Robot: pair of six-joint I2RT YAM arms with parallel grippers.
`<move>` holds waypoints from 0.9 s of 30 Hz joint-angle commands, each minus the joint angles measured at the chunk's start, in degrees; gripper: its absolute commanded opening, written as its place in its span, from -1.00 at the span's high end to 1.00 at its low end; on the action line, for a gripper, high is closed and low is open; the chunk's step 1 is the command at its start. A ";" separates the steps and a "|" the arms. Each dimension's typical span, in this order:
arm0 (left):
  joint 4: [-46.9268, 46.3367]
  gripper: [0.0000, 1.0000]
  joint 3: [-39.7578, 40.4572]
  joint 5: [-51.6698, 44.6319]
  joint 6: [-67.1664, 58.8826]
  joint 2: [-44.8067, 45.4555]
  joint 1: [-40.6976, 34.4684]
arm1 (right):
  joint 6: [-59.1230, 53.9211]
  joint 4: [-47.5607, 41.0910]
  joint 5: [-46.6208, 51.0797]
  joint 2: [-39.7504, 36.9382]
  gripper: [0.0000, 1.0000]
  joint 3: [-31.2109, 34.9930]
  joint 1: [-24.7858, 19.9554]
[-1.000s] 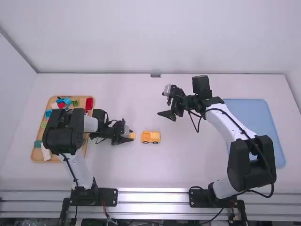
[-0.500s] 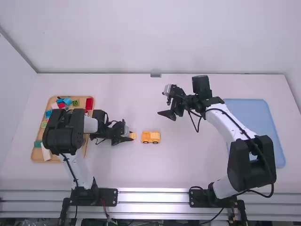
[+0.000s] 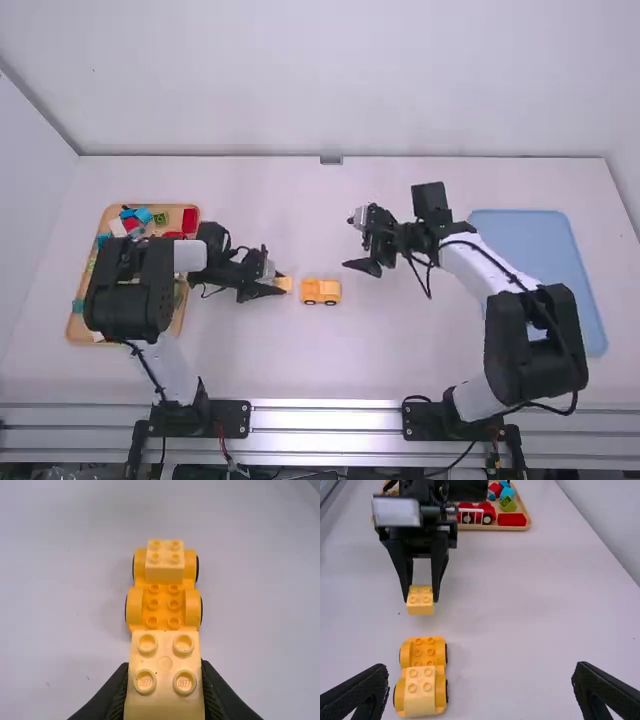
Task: Assemble lego blocks to make yellow taxi
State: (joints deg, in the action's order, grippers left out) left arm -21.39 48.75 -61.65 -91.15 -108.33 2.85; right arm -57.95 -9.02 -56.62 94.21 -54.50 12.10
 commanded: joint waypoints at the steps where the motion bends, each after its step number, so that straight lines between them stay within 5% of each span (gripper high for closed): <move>1: 0.81 0.58 0.37 -2.25 -0.48 0.79 -1.64 | 0.50 3.69 -3.02 2.14 -0.97 4.61 0.55; 7: 9.35 0.68 0.37 1.42 11.63 0.79 -5.64 | 6.71 20.96 -4.17 10.60 -0.97 10.23 4.52; 17: 14.10 0.69 -0.48 2.69 18.12 0.76 -10.03 | 4.15 22.71 0.46 15.30 -0.97 11.06 9.46; 27: 20.74 0.60 -3.19 2.56 22.80 0.76 -10.34 | 12.33 37.75 -3.19 26.05 -0.97 11.69 9.57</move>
State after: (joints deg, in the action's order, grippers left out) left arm -0.78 46.17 -58.19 -70.13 -108.25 -7.18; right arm -47.66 27.62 -57.34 119.15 -43.55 22.13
